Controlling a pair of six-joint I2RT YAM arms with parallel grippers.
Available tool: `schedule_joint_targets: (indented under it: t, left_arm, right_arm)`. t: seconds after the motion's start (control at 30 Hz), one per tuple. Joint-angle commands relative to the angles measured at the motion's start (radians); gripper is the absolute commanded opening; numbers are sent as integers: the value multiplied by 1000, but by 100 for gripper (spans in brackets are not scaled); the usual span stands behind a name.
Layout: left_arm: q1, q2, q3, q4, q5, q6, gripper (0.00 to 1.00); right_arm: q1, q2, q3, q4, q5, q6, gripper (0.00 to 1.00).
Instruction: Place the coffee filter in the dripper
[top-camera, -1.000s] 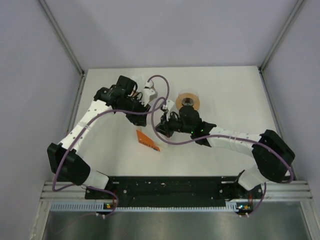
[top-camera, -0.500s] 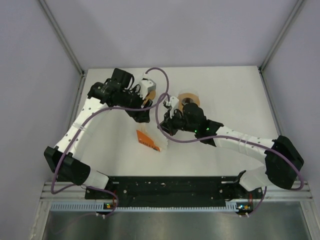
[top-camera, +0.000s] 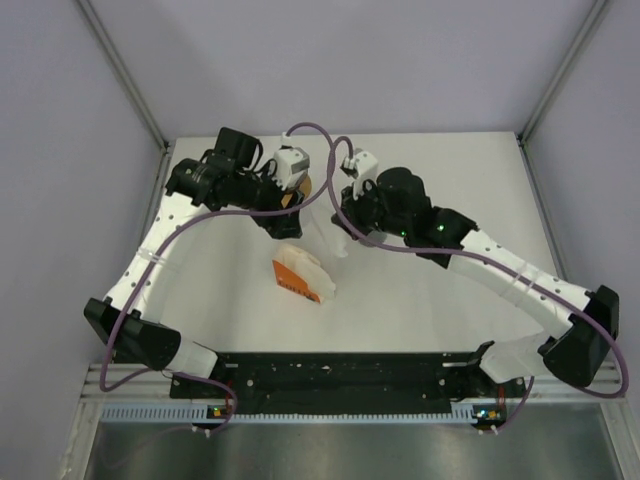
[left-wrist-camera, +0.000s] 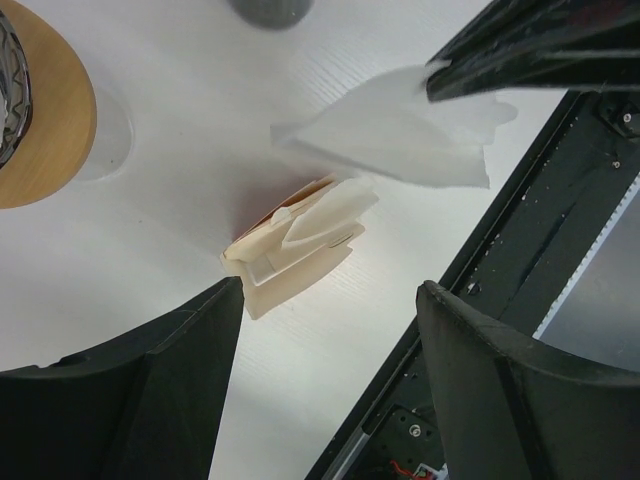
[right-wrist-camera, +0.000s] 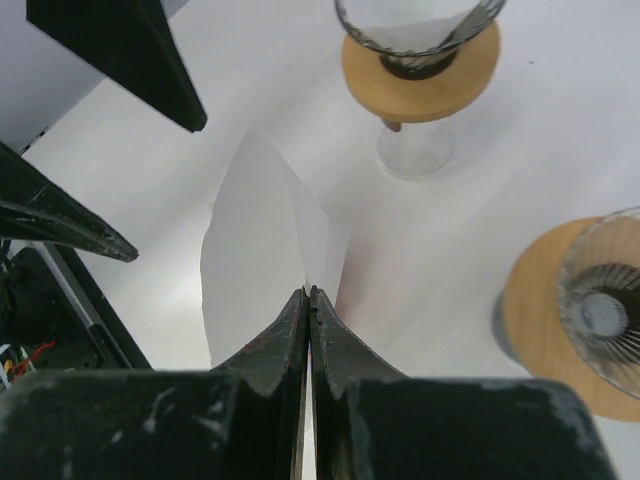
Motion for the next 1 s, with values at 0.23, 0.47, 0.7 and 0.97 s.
schedule_joint_targets:
  t: [0.23,0.47,0.7,0.97]
  left_arm:
    - [3,-23,36,50,-34,-50,75]
    - [3,-26,7,76,-44,-67,75]
    - [2,-31,-18,96,-40,-79,74]
    - [2,-23,-24,105,-27,-84,74]
  right_arm:
    - [-121,4,362,-387,278,-55,0]
    - [-283,129,504,-519,197,-51,0]
    - [-329,232,582,-580,65,-32,0]
    - [-339,341,682,-678,63,-45,0]
